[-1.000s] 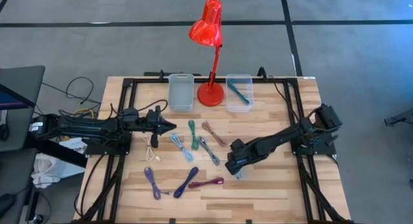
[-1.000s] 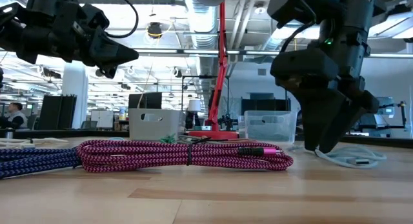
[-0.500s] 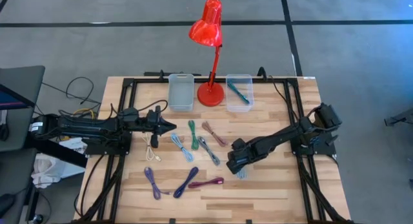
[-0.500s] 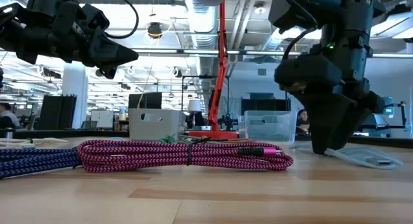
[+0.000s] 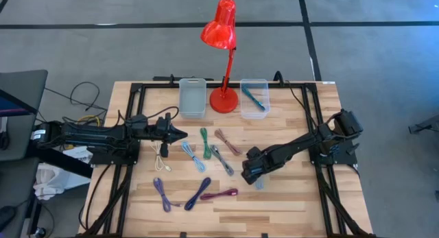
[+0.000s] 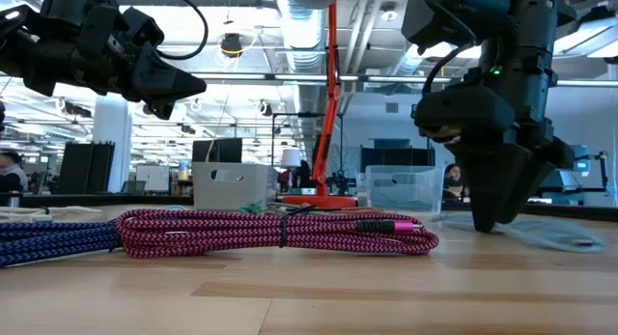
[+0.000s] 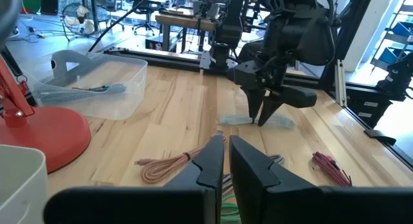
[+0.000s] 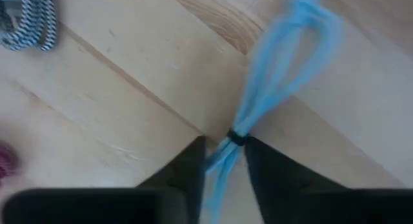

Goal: Pick & Place USB Port
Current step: Put the right light blue charger cable into the gray bin

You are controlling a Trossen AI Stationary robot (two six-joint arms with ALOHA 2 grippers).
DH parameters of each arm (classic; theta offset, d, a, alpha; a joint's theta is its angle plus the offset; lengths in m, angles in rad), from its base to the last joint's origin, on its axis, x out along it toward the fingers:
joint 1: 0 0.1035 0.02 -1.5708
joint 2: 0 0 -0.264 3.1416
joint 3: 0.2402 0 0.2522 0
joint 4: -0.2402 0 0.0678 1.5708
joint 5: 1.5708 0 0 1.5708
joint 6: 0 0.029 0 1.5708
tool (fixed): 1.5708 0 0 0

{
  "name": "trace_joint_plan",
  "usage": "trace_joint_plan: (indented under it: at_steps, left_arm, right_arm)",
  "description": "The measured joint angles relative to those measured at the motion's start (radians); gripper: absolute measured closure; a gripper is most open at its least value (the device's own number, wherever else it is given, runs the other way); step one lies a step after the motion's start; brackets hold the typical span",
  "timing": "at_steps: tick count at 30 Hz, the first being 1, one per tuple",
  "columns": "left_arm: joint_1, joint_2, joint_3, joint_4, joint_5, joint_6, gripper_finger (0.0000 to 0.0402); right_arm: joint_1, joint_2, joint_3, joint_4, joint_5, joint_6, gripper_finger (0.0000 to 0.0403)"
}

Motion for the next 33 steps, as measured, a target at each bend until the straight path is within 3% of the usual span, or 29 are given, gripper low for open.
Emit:
trace_joint_plan:
  at_steps: [3,5,13,22,26,33]
  left_arm:
    - [0.000,0.000,0.000,-0.001,0.000,0.000,0.0376]
    - [0.000,0.000,0.000,-0.003,0.000,0.000,0.0376]
    - [0.000,0.000,0.000,-0.003,0.000,0.000,0.0376]
    - [0.000,0.000,0.000,0.002,0.000,0.000,0.0376]
    - [0.000,0.000,0.000,0.015,-0.001,0.000,0.0376]
    - [0.000,0.000,0.000,0.025,-0.050,-0.004,0.0355]
  right_arm:
    - [0.000,0.000,-0.002,-0.009,0.011,-0.044,0.0373]
    - [0.000,0.000,-0.002,-0.008,0.015,-0.083,0.0392]
    - [0.009,-0.013,0.015,-0.023,0.033,-0.169,0.0399]
    - [0.009,-0.115,0.157,-0.070,0.283,-0.366,0.0402]
    - [-0.004,-0.129,0.201,0.018,0.357,-0.506,0.0402]
    - [-0.045,-0.127,0.213,0.238,0.363,-0.707,0.0403]
